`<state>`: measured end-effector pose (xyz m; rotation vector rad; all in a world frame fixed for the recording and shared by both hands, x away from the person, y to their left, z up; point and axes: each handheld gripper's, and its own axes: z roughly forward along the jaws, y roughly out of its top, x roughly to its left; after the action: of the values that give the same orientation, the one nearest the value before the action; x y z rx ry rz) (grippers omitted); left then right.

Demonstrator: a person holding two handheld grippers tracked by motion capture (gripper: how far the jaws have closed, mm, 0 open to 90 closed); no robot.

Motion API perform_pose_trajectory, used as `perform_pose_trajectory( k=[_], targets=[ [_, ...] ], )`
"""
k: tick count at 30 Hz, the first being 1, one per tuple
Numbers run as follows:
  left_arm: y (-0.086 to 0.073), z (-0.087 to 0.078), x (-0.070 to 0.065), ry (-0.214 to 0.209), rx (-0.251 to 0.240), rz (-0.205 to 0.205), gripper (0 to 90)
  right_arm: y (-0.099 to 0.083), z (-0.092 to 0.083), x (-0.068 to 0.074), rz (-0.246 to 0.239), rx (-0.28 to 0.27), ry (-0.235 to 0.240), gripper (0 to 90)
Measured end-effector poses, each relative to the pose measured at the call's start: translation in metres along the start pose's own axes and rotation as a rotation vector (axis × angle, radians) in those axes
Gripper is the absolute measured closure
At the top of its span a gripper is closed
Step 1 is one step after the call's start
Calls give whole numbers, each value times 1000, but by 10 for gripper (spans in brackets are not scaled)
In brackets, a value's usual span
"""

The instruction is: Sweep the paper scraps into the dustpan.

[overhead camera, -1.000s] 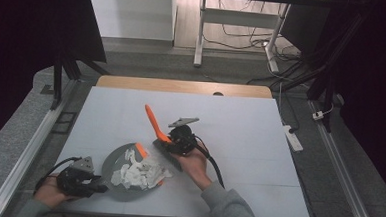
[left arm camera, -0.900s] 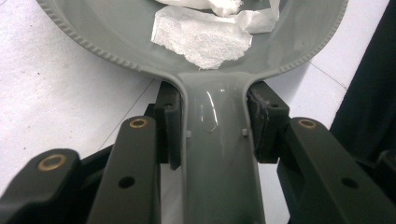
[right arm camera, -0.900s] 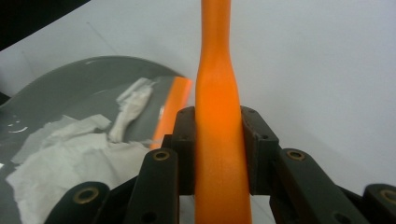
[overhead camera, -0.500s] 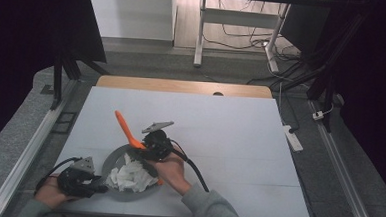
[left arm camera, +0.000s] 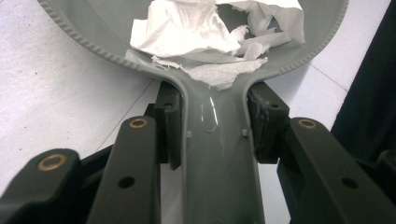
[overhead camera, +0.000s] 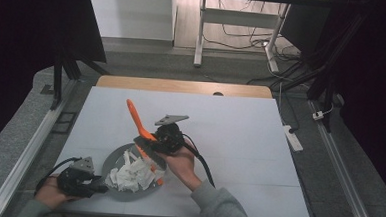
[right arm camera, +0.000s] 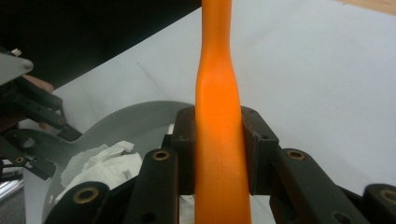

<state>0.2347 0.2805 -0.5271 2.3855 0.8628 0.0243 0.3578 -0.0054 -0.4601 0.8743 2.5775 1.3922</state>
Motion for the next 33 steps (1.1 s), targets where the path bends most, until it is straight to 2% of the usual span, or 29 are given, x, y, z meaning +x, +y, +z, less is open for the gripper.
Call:
perform_pose_trajectory(
  k=[3, 6, 9, 13, 16, 20, 24, 26, 28, 29, 33],
  targets=[
    [0, 0, 0, 4, 0, 0, 617, -2, -5, -5, 7, -14, -12, 707],
    [0, 0, 0, 4, 1, 1, 617, -6, -6, -11, -7, -12, -56, 708],
    [0, 1, -1, 3, 2, 1, 617, -13, -1, -24, -17, 24, -129, 707],
    [1, 1, -1, 1, 1, 0, 617, -23, 6, -36, 11, 77, -178, 708],
    [2, 2, -2, -2, 6, 4, 617, -23, 4, -35, 46, 66, -146, 708],
    [4, 3, -3, -2, 9, 6, 616, -25, 13, -18, 33, 90, -87, 708],
    [4, 4, -3, -3, 8, 5, 616, -24, 24, -1, 59, 78, -5, 708],
    [4, 4, -3, -5, 5, 5, 616, -22, 26, 6, 51, 69, 14, 707],
    [4, 4, -3, -7, 1, 1, 616, -19, 25, 8, 98, 45, 78, 708],
    [4, 4, -2, -8, 0, 1, 616, -18, 24, 9, 104, 37, 88, 708],
    [3, 4, -2, -12, -5, -3, 616, -14, 15, 9, 87, 7, 72, 708]
  ],
)
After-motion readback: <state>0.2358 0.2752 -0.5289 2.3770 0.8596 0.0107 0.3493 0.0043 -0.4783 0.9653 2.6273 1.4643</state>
